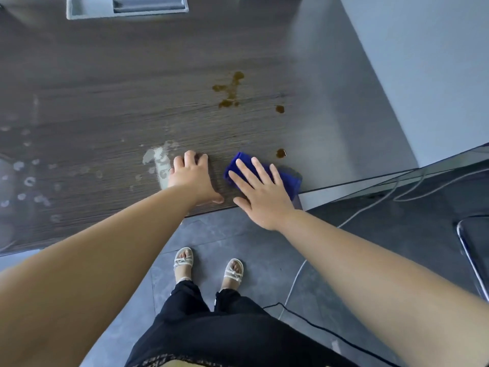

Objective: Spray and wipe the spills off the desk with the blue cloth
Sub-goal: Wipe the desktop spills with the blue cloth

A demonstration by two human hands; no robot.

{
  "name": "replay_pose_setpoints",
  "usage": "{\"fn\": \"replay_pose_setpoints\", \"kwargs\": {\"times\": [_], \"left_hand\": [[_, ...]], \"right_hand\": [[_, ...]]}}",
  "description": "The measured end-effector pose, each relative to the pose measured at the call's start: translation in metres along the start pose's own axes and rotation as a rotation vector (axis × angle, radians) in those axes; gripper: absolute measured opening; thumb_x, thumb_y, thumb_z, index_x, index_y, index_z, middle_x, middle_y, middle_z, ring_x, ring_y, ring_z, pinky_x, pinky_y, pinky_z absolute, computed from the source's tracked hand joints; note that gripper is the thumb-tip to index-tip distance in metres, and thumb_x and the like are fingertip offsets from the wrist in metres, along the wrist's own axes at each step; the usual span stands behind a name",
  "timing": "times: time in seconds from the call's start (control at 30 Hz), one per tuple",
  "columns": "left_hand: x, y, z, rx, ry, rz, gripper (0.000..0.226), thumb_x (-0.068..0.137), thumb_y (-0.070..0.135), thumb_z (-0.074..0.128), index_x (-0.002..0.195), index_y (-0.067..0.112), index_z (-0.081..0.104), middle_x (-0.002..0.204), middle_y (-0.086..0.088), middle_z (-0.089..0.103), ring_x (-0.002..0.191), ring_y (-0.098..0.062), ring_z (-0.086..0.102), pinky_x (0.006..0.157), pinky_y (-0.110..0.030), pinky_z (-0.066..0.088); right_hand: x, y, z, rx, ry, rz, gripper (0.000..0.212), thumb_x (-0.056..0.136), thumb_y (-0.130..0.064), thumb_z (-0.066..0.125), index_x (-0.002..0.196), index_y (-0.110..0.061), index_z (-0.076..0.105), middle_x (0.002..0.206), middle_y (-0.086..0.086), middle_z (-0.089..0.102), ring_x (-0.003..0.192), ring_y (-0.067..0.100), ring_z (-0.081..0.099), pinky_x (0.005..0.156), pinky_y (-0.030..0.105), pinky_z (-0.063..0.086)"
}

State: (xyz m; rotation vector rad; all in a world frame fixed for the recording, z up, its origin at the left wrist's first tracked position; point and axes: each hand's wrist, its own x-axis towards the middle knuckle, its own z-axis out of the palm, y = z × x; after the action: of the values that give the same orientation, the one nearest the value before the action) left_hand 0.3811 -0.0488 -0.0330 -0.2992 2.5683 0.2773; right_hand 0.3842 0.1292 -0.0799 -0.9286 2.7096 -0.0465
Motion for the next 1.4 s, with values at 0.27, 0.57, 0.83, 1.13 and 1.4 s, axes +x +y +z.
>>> {"fn": "replay_pose_setpoints", "kwargs": {"times": [0.27,0.57,0.83,1.13,1.4], "left_hand": [[0.003,0.000,0.000,0.056,-0.019,-0.003,0.113,0.063,0.059,0.077,0.149,0.021,0.015,0.148,-0.006,0.018,0.135,-0.031,0.018,0.103,-0.044,0.036],[0.002,0.002,-0.001,0.089,-0.043,0.000,0.113,0.063,0.060,0.076,0.149,0.019,0.014,0.146,-0.007,0.020,0.133,-0.031,0.021,0.101,-0.043,0.038],[0.003,0.003,-0.004,0.091,-0.036,-0.005,0.110,0.061,0.060,0.077,0.146,0.020,0.020,0.143,-0.005,0.023,0.131,-0.030,0.023,0.095,-0.042,0.042],[0.023,-0.009,-0.017,-0.033,0.098,-0.024,0.094,0.069,0.049,0.076,0.144,0.022,0.026,0.141,-0.008,0.032,0.131,-0.032,0.027,0.099,-0.046,0.038],[0.060,-0.023,-0.039,0.045,0.096,0.054,0.115,0.058,0.058,0.080,0.149,0.025,0.016,0.148,-0.006,0.021,0.139,-0.031,0.012,0.112,-0.046,0.022]], "right_hand": [[0.034,0.030,-0.018,0.083,0.000,0.355,0.059,0.099,-0.051,0.021,0.151,-0.031,0.000,0.159,-0.006,-0.011,0.146,0.025,-0.011,0.115,0.051,-0.004],[0.033,0.073,-0.024,-0.013,-0.082,0.072,0.055,0.100,-0.049,0.017,0.150,-0.033,0.002,0.159,-0.008,-0.007,0.147,0.021,-0.007,0.117,0.048,0.000],[0.031,0.028,-0.024,-0.042,-0.089,-0.153,0.057,0.099,-0.048,0.026,0.151,-0.032,0.006,0.159,-0.008,-0.007,0.146,0.023,-0.010,0.116,0.051,-0.004],[0.070,0.011,-0.023,0.122,0.003,0.447,0.060,0.099,-0.049,0.020,0.151,-0.029,-0.001,0.159,-0.003,-0.013,0.145,0.029,-0.013,0.115,0.054,-0.004],[0.064,0.064,-0.025,-0.008,0.022,0.182,0.054,0.100,-0.044,0.027,0.151,-0.031,0.011,0.160,-0.006,0.003,0.147,0.025,0.002,0.117,0.051,0.007]]}}
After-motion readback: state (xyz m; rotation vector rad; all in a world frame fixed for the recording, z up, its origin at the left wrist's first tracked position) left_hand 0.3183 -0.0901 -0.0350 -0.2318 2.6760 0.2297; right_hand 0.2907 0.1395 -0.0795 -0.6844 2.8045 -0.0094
